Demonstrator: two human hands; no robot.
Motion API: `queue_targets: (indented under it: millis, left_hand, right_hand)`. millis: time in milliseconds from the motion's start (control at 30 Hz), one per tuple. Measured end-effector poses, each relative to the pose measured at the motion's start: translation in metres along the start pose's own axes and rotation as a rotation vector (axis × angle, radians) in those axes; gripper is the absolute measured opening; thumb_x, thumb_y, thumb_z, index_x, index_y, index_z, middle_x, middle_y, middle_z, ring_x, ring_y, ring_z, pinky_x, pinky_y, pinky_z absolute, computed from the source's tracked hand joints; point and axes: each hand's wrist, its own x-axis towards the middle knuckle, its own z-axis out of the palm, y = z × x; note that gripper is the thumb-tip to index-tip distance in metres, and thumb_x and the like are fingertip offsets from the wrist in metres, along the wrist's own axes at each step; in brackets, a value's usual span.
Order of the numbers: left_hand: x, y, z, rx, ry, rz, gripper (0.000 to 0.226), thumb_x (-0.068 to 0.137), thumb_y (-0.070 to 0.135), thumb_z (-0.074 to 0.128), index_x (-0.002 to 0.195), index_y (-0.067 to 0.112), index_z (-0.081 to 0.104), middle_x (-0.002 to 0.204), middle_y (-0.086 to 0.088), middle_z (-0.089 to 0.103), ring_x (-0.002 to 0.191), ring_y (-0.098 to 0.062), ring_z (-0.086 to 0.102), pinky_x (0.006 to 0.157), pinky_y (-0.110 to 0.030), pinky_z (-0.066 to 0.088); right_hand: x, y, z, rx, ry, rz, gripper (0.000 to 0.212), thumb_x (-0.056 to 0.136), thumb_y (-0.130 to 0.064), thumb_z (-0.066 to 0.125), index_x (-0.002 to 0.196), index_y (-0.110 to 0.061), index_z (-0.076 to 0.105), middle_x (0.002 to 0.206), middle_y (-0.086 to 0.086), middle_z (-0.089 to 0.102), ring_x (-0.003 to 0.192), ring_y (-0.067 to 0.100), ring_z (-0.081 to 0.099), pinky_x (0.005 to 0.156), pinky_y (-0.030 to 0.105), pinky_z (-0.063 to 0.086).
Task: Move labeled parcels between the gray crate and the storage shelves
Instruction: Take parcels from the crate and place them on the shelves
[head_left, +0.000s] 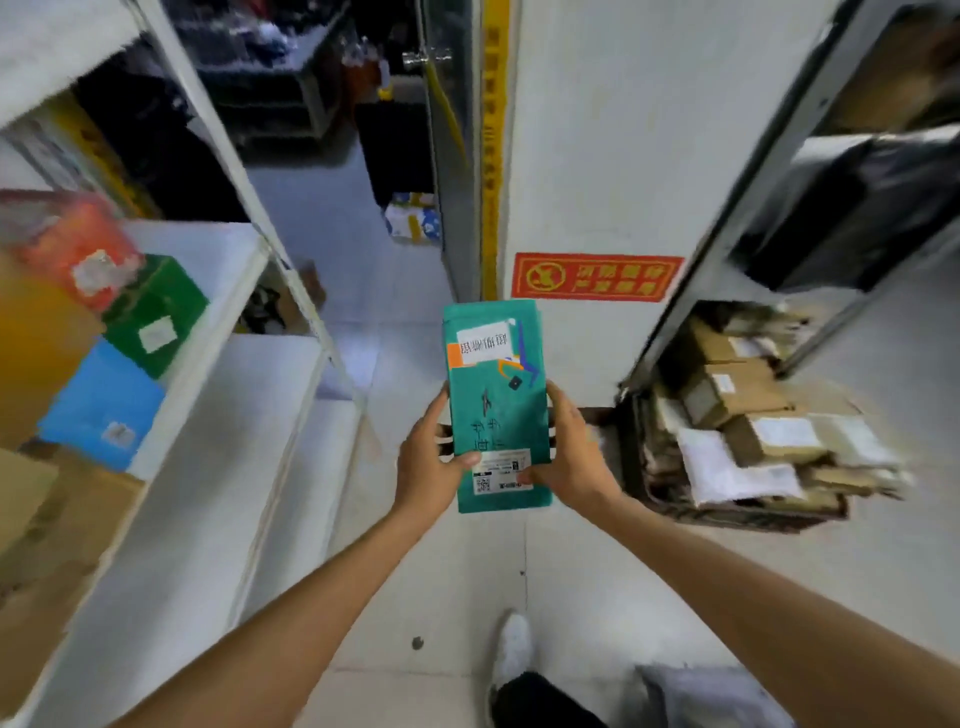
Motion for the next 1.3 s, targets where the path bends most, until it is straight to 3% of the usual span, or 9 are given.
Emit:
queue_targets:
  millis: [167,300,433,533,600,800,967,1133,1300]
  left_hand:
    - [0.070,0.065,0.104,0.043,-0.259,0.137,0.088,0.077,0.002,0.075,0.144,0.041,0.034,0.119,0.007,0.061,0.104,-0.013,0.062,0.080,-0.034,0.060]
    - [0.106,0.111,0.180,0.101,-0.428,0.245,0.087,0.078,0.008,0.076,0.145,0.041,0.031,0.127,0.003,0.057,0.110,-0.017,0.059,0.085,-0.044,0.058]
    - [0.136,0.145,0.240,0.140,-0.616,0.300,0.087,0.079,0.011,0.076,0.145,0.042,0.029,0.133,0.003,0.056,0.117,-0.019,0.057,0.089,-0.047,0.056]
    - [0.161,0.171,0.283,0.128,-0.792,0.336,0.091,0.079,0.008,0.075,0.146,0.046,0.026,0.135,0.003,0.055,0.116,-0.018,0.059,0.080,-0.042,0.060]
    - [0.178,0.190,0.311,0.162,-0.891,0.376,0.091,0.082,0.008,0.073,0.148,0.044,0.023,0.134,0.002,0.053,0.115,-0.019,0.060,0.070,-0.030,0.061]
    - [0.211,0.240,0.381,0.233,-1.129,0.517,0.080,0.084,0.005,0.070,0.148,0.035,0.032,0.134,0.005,0.054,0.104,-0.008,0.060,0.053,-0.011,0.052]
    - [0.227,0.260,0.442,0.294,-1.216,0.606,0.077,0.083,0.005,0.070,0.145,0.033,0.035,0.127,0.006,0.057,0.108,-0.011,0.058,0.066,-0.019,0.054]
    - [0.235,0.278,0.523,0.318,-1.292,0.553,0.076,0.084,-0.002,0.068,0.144,0.031,0.037,0.093,0.022,0.050,0.093,-0.008,0.059,0.065,-0.015,0.050]
    - [0.255,0.289,0.624,0.366,-1.251,0.437,0.072,0.083,-0.002,0.069,0.144,0.025,0.041,0.094,0.011,0.054,0.095,-0.014,0.061,0.076,-0.023,0.054]
  right_hand:
    - [0.018,0.049,-0.097,0.059,0.269,0.142,0.105,0.062,-0.002,0.079,0.141,-0.037,0.020,0.136,-0.005,0.046,0.126,0.018,0.049,0.087,0.046,0.057]
    - [0.019,0.081,-0.158,0.062,0.449,0.254,0.100,0.067,0.000,0.079,0.144,-0.028,0.021,0.140,-0.005,0.042,0.127,0.015,0.046,0.087,0.036,0.057]
    - [0.021,0.109,-0.198,0.090,0.600,0.393,0.103,0.064,-0.003,0.082,0.142,-0.030,0.021,0.137,-0.001,0.044,0.126,0.020,0.048,0.085,0.046,0.058]
    - [0.028,0.127,-0.223,0.153,0.711,0.449,0.108,0.060,-0.001,0.084,0.143,-0.030,0.021,0.135,-0.001,0.045,0.123,0.022,0.051,0.079,0.049,0.059]
    - [0.035,0.138,-0.237,0.180,0.793,0.486,0.106,0.059,0.000,0.084,0.142,-0.028,0.025,0.135,-0.002,0.045,0.125,0.021,0.049,0.078,0.048,0.059]
    - [0.052,0.164,-0.271,0.231,1.005,0.596,0.103,0.060,0.002,0.082,0.142,-0.026,0.026,0.133,-0.004,0.046,0.123,0.018,0.049,0.082,0.042,0.059]
    - [0.068,0.196,-0.302,0.277,1.067,0.706,0.103,0.064,0.002,0.082,0.144,-0.025,0.024,0.131,-0.001,0.046,0.119,0.017,0.051,0.082,0.040,0.059]
    - [0.079,0.253,-0.345,0.354,1.106,0.744,0.100,0.063,0.003,0.081,0.142,-0.024,0.026,0.123,-0.008,0.047,0.114,0.016,0.053,0.080,0.035,0.059]
    - [0.101,0.340,-0.406,0.452,1.052,0.762,0.102,0.059,0.002,0.083,0.138,-0.031,0.029,0.125,-0.001,0.053,0.113,0.019,0.055,0.080,0.036,0.058]
